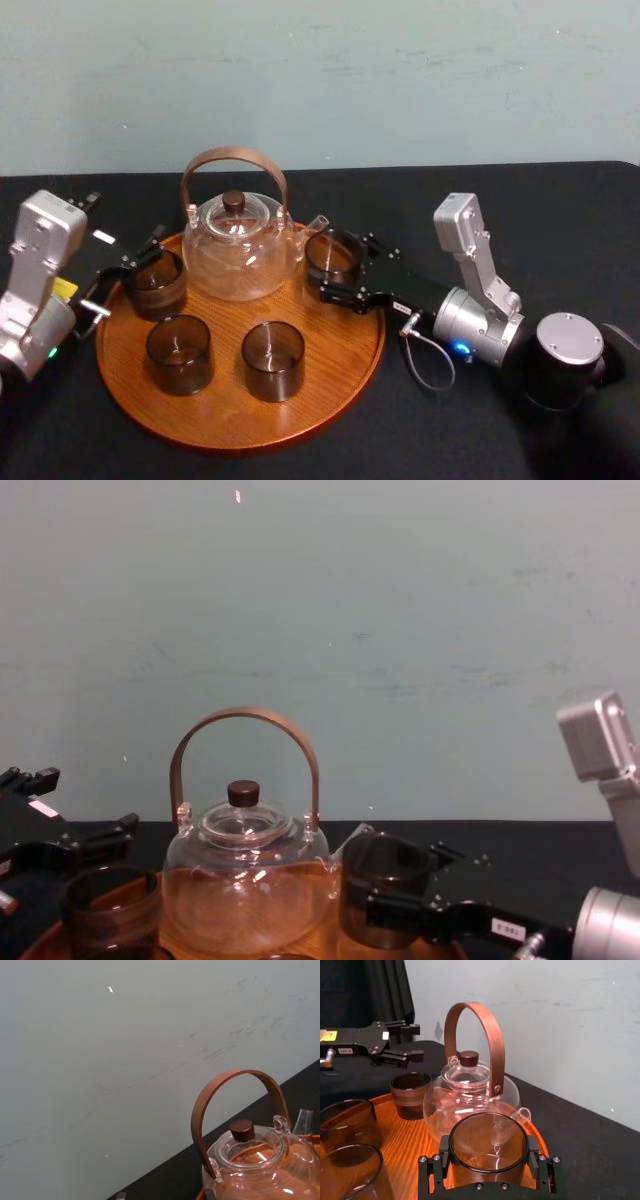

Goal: Pick up the glass from the table and place it on the tray.

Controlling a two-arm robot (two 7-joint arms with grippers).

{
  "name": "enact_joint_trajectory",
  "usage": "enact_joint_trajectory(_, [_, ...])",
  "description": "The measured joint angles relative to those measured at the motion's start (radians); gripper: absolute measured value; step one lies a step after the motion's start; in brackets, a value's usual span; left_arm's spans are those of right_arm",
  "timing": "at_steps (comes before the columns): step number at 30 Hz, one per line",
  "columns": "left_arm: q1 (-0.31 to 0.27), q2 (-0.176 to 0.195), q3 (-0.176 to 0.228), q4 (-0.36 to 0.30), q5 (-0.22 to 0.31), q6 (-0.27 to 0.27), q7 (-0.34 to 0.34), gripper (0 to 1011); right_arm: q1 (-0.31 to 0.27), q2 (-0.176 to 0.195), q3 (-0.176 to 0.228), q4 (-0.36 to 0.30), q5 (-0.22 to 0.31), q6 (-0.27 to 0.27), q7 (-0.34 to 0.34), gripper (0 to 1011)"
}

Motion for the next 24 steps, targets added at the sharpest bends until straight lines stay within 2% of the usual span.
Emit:
enact_joint_trajectory(11, [0.0,0.0,0.0,0.0,0.0,0.0,0.0,1001,0.027,-0.018,-0.01,0.073,-0.003,-0.011,0.01,904])
enact_joint_trajectory(24, [0.0,0.0,0.0,0.0,0.0,0.0,0.0,1002,0.031,-0.02,-0.02,0.088,-0.024,-0.008,0.002,904])
